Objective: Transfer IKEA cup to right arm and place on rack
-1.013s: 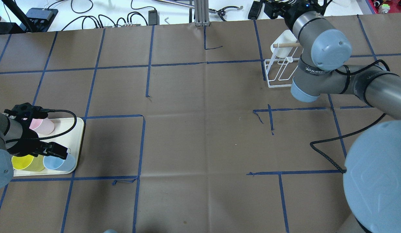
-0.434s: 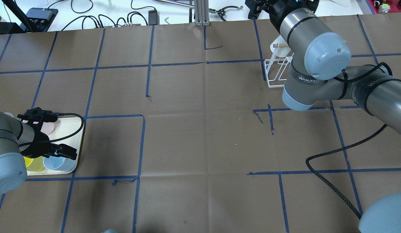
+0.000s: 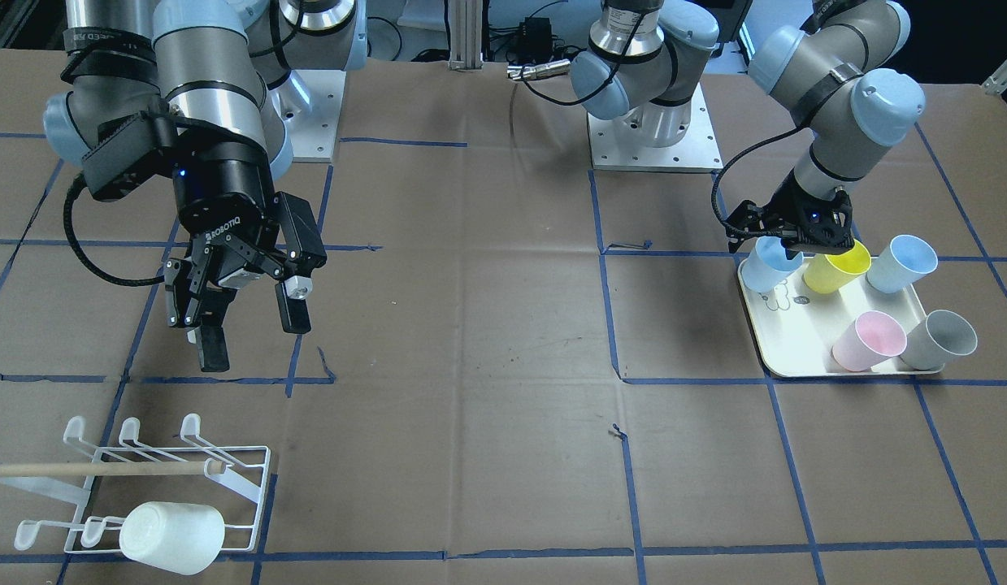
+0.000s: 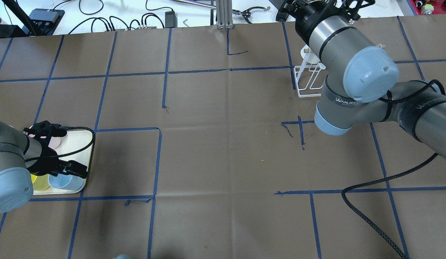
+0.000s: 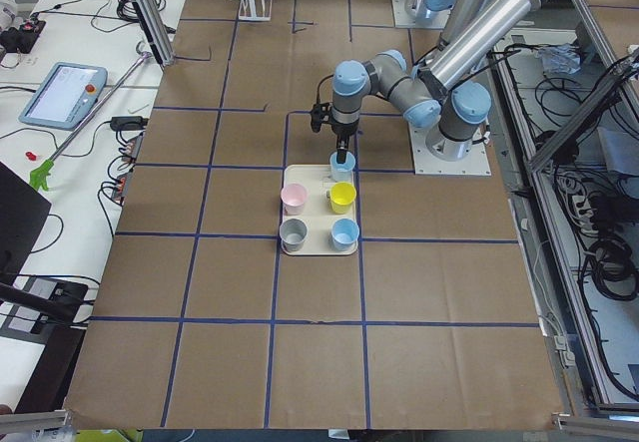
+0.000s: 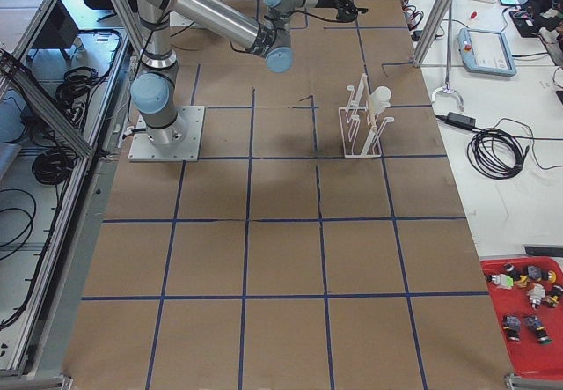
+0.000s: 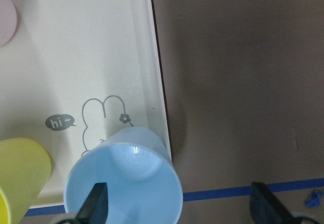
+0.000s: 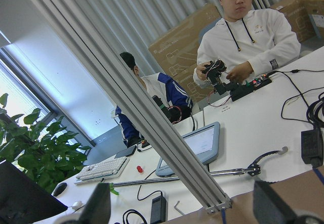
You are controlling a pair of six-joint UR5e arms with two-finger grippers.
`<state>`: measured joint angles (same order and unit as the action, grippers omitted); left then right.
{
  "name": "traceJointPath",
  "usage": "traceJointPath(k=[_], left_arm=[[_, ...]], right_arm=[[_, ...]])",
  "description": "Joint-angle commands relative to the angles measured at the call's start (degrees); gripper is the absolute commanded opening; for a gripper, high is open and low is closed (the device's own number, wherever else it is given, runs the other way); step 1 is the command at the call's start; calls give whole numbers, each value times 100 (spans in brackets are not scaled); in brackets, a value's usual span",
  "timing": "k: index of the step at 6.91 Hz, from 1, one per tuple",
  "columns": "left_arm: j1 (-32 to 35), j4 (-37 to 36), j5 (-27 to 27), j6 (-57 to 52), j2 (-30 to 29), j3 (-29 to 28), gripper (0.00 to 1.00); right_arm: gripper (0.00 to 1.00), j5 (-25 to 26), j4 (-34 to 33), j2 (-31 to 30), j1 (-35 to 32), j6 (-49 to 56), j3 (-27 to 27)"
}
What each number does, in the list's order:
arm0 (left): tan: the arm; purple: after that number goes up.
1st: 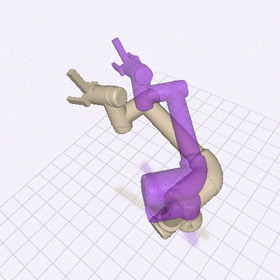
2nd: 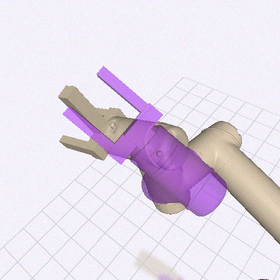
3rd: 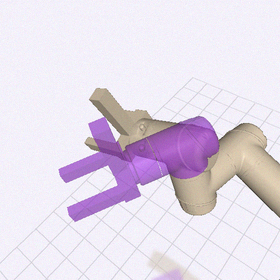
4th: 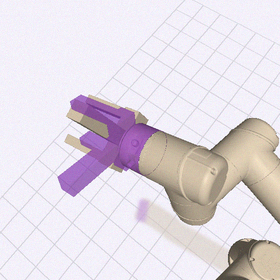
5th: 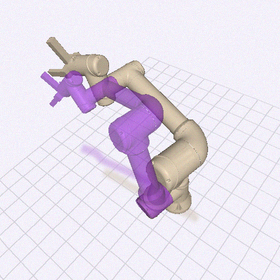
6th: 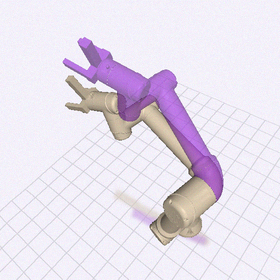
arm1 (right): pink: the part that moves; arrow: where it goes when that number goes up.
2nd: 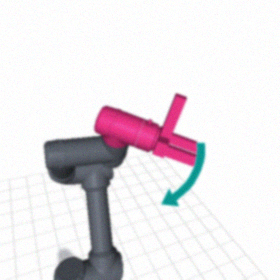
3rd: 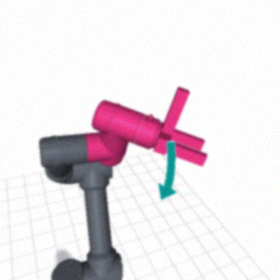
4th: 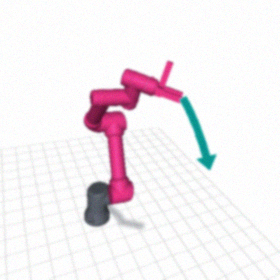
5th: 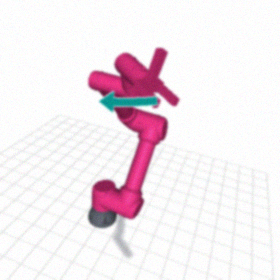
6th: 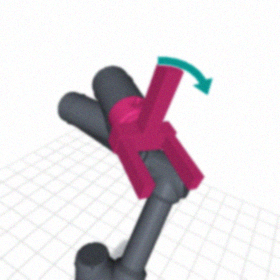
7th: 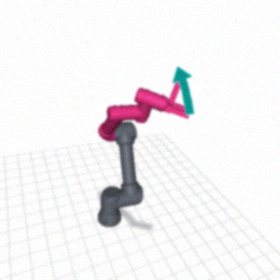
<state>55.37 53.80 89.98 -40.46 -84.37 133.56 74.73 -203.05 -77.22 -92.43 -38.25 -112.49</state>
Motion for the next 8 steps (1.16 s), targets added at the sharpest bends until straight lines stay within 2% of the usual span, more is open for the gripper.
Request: traceJointPath(k=[1,2,3,4,5,6,8], left_arm=[[-9,-10,11,133,-114,-15,96],[-9,-10,28,152,-114,-32,81],[-9,-10,37,152,-114,-32,58],[-9,-1,37,152,-140,-50,30],[-9,-1,46,152,-149,-50,10],[-9,-10,46,143,-158,-67,0],[-9,69,405,135,-167,-346,0]], right_arm=[[100,-736,3,13,-20,-1261,-89],[100,-880,-32,-21,-20,-1647,-193],[100,-890,-50,-22,-20,-2425,-307],[100,-890,-181,-65,-20,-2972,-448],[100,-899,-347,-83,-20,-3395,-580],[100,-899,-445,-118,-20,-3513,-703],[100,-899,-446,-127,-20,-3523,-713]])
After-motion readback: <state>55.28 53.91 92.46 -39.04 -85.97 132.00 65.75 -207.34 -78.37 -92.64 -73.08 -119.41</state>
